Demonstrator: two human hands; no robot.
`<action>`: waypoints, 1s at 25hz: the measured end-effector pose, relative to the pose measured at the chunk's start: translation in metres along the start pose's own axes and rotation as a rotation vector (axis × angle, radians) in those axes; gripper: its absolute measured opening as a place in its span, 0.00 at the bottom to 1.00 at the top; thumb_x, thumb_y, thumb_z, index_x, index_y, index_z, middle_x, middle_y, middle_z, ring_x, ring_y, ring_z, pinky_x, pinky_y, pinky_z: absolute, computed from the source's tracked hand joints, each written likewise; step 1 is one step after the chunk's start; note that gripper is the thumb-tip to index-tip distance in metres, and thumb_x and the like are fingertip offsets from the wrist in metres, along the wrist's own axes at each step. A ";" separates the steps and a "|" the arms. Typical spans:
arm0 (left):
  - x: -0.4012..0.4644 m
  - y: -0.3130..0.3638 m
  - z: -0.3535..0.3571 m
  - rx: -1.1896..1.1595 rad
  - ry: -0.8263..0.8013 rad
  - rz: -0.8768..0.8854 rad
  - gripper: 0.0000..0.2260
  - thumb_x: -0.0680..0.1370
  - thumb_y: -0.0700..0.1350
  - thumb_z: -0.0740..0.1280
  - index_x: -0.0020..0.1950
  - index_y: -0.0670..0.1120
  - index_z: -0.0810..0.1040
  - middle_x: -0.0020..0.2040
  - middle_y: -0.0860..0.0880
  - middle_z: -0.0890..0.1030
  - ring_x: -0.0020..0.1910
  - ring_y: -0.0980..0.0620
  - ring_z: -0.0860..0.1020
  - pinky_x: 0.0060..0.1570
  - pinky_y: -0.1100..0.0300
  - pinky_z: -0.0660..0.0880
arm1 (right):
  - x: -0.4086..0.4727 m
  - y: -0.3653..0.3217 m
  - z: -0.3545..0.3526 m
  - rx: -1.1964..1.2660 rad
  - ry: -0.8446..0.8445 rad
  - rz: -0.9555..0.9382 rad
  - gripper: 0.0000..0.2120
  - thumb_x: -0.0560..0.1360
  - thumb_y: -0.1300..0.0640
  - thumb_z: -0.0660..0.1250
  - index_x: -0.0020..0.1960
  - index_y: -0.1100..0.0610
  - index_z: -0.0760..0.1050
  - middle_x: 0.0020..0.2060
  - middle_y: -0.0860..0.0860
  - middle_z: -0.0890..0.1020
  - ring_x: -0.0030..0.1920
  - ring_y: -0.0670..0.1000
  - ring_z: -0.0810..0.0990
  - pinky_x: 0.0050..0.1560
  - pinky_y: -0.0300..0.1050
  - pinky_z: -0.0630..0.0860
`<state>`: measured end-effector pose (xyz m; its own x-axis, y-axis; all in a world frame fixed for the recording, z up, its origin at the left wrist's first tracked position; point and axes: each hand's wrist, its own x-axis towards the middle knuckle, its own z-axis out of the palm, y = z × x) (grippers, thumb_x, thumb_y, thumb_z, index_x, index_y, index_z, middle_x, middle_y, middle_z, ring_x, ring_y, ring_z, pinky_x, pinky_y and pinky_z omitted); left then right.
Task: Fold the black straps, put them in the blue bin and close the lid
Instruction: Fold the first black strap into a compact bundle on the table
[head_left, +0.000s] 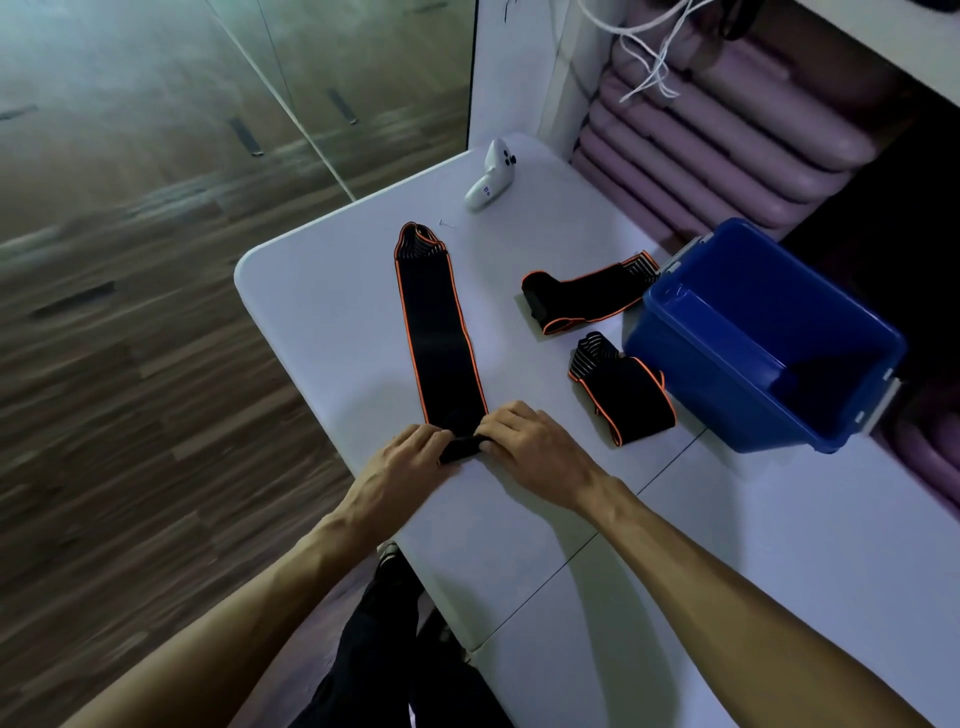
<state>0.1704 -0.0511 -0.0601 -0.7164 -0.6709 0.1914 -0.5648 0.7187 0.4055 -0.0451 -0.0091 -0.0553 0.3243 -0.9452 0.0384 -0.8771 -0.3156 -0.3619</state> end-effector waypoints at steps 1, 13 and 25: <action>0.002 -0.001 -0.001 -0.078 -0.014 -0.085 0.19 0.78 0.53 0.59 0.57 0.39 0.77 0.49 0.44 0.82 0.48 0.45 0.80 0.46 0.52 0.79 | 0.004 -0.001 -0.003 0.037 -0.027 0.027 0.13 0.82 0.52 0.57 0.58 0.58 0.77 0.54 0.50 0.81 0.57 0.50 0.75 0.50 0.49 0.76; 0.043 -0.018 -0.007 -0.452 -0.045 -0.627 0.09 0.74 0.48 0.71 0.51 0.46 0.80 0.29 0.52 0.79 0.31 0.52 0.78 0.39 0.53 0.77 | 0.047 -0.012 0.011 0.436 0.109 0.445 0.08 0.81 0.55 0.63 0.53 0.58 0.78 0.43 0.52 0.83 0.43 0.51 0.76 0.43 0.40 0.71; 0.021 -0.019 0.004 0.065 0.118 -0.204 0.10 0.76 0.51 0.68 0.53 0.48 0.81 0.53 0.50 0.81 0.49 0.48 0.78 0.40 0.55 0.77 | 0.011 -0.003 0.019 0.111 0.077 0.239 0.28 0.76 0.39 0.64 0.70 0.55 0.73 0.67 0.54 0.71 0.59 0.53 0.72 0.54 0.44 0.76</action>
<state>0.1646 -0.0778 -0.0678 -0.5345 -0.8171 0.2161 -0.7207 0.5742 0.3884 -0.0322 -0.0173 -0.0715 0.0808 -0.9967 0.0091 -0.8800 -0.0757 -0.4689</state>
